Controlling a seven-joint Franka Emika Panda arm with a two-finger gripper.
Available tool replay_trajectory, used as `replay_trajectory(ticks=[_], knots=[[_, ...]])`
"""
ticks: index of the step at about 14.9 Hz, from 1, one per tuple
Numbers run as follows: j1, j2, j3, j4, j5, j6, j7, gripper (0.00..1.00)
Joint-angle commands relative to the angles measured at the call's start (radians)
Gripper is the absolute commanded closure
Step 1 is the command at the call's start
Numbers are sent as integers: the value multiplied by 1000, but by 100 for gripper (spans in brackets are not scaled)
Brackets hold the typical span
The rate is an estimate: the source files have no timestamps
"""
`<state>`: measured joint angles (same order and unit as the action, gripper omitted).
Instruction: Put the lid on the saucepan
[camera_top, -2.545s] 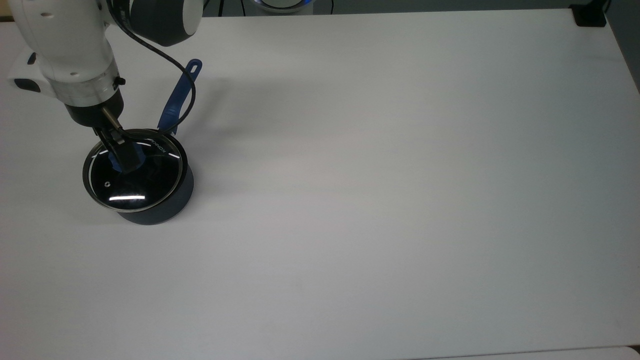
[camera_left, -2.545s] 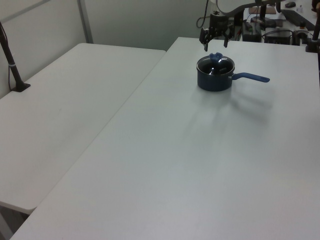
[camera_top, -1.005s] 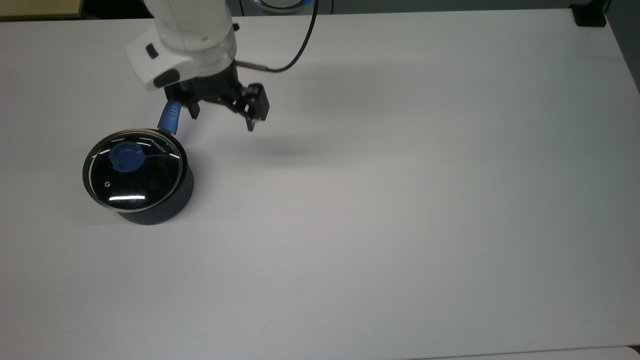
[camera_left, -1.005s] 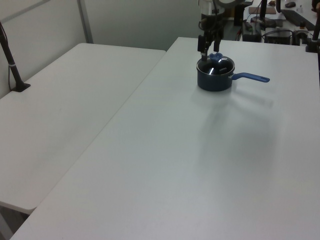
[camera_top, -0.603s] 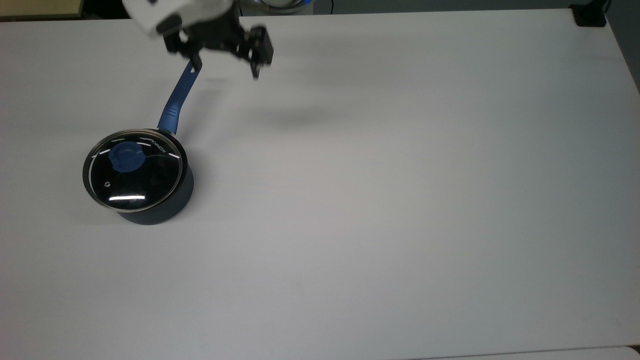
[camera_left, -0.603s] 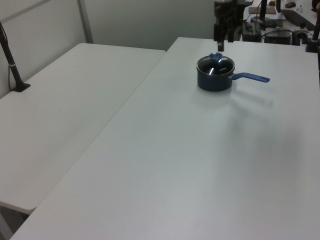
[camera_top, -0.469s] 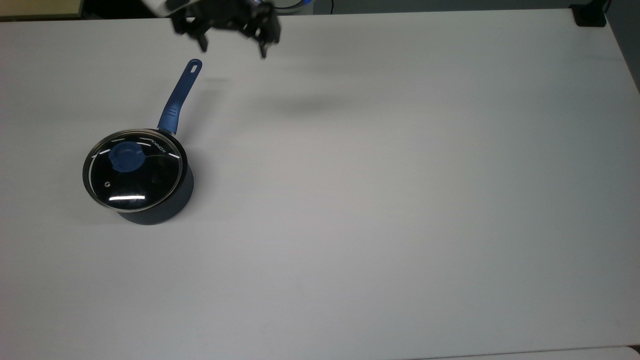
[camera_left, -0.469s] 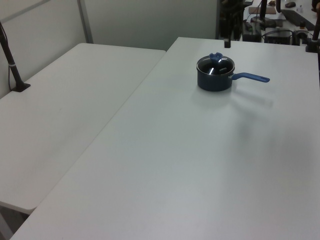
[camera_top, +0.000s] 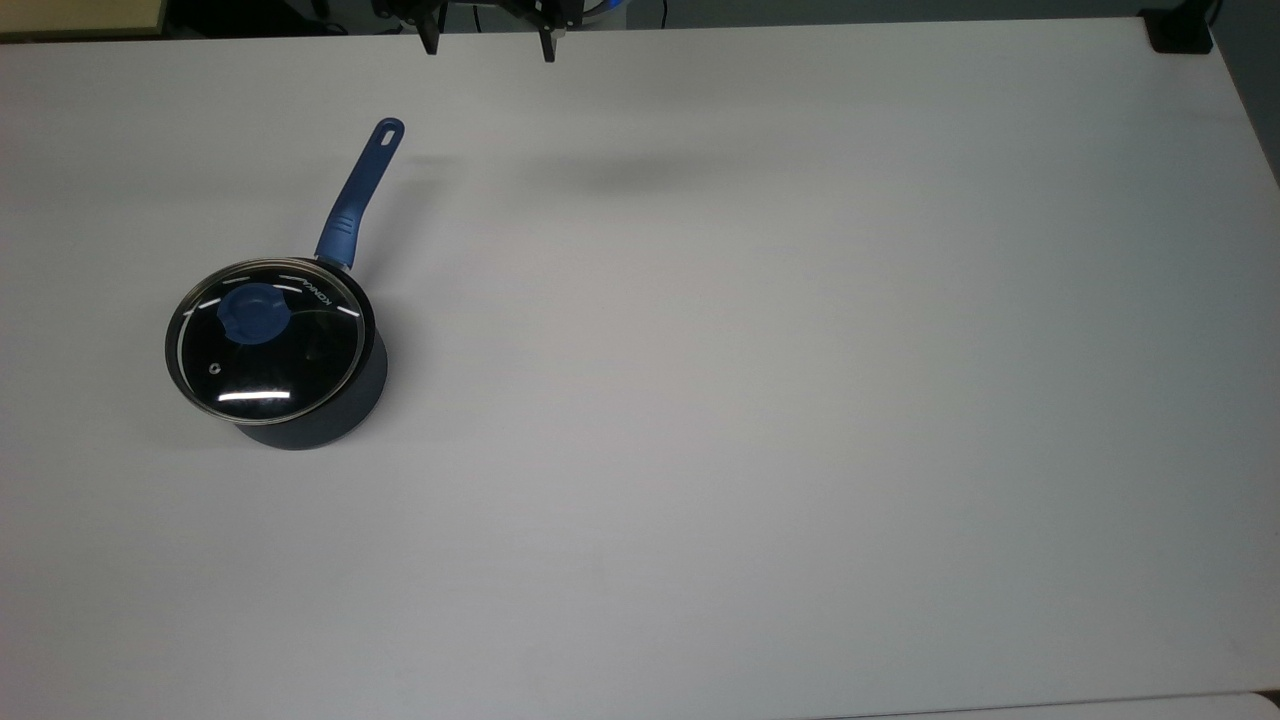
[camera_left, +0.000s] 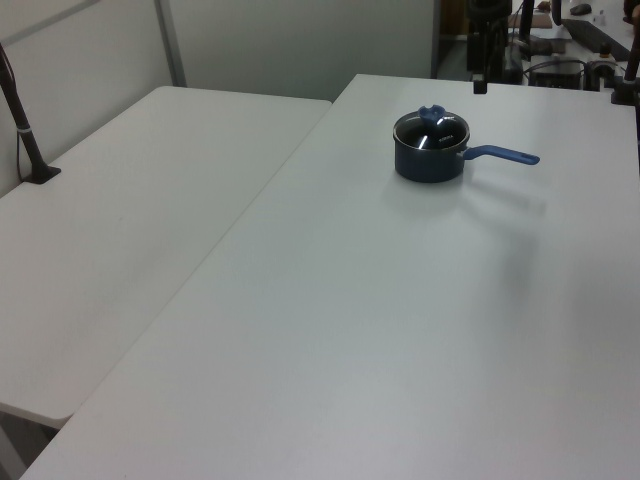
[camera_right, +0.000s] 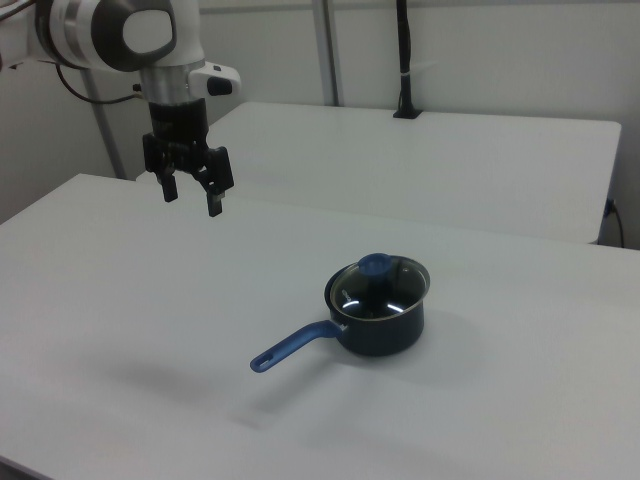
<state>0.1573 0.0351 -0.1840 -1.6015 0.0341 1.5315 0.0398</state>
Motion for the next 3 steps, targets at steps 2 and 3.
replay_trajectory(ticks=[2,3], knots=[[-8,-15,-6,-15,6,27,3,0],[-8,-14,-6,-14,6,29,3,0]])
